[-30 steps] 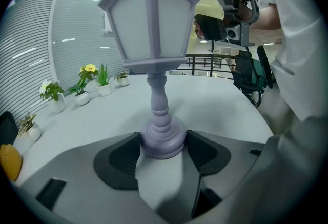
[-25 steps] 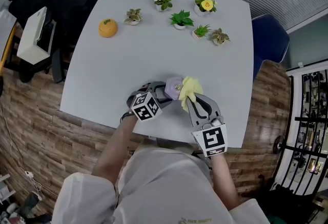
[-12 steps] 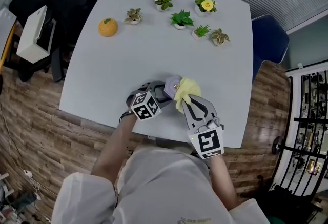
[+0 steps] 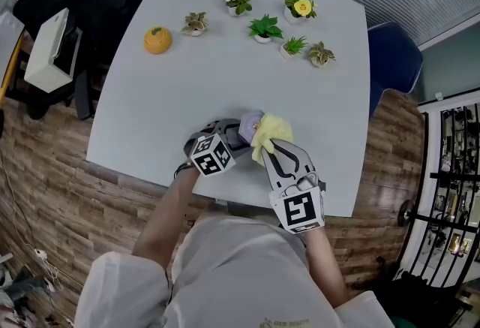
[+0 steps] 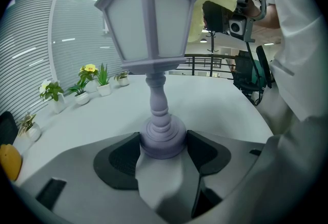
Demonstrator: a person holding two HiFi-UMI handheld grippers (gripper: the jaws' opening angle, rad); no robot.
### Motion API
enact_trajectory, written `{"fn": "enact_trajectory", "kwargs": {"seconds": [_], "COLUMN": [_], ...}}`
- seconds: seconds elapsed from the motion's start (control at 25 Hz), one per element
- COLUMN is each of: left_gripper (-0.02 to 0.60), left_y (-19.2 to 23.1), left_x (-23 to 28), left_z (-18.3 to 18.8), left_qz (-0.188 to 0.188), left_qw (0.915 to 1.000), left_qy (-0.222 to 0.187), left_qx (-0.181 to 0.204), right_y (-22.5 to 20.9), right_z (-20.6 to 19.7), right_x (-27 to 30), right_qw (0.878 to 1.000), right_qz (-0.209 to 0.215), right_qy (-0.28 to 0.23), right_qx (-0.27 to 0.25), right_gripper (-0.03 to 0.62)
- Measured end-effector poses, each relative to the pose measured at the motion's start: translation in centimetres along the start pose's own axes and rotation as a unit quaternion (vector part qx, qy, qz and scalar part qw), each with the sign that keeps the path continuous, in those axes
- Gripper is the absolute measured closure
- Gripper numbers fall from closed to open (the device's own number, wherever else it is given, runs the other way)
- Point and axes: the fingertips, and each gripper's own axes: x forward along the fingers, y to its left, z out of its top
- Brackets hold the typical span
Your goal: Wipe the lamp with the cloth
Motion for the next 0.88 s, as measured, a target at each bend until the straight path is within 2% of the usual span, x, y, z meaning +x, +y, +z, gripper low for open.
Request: {"fn": "enact_trajectory", "kwargs": {"seconds": [0.6,0.88], "left_gripper": [0.285,0.285], "left_y": [0.1,0.1], "left_x": [0.0,0.0], "left_z": [0.0,0.0], "left_qz": [0.000,0.000], "left_qw": [1.0000,1.0000], "left_qy": [0.000,0.000], "left_qx": [0.000,0.000], "right_y": [0.8,0.8], "right_z": [1.5,1.9], "right_x": [0.8,1.4], "right_qw": [0.998,0.997], "right_qz": [0.013,0.014], "right_qy": [0.000,-0.001], "right_qx": [-0.065,-0.073], "right_gripper": [0.545,0.545]}}
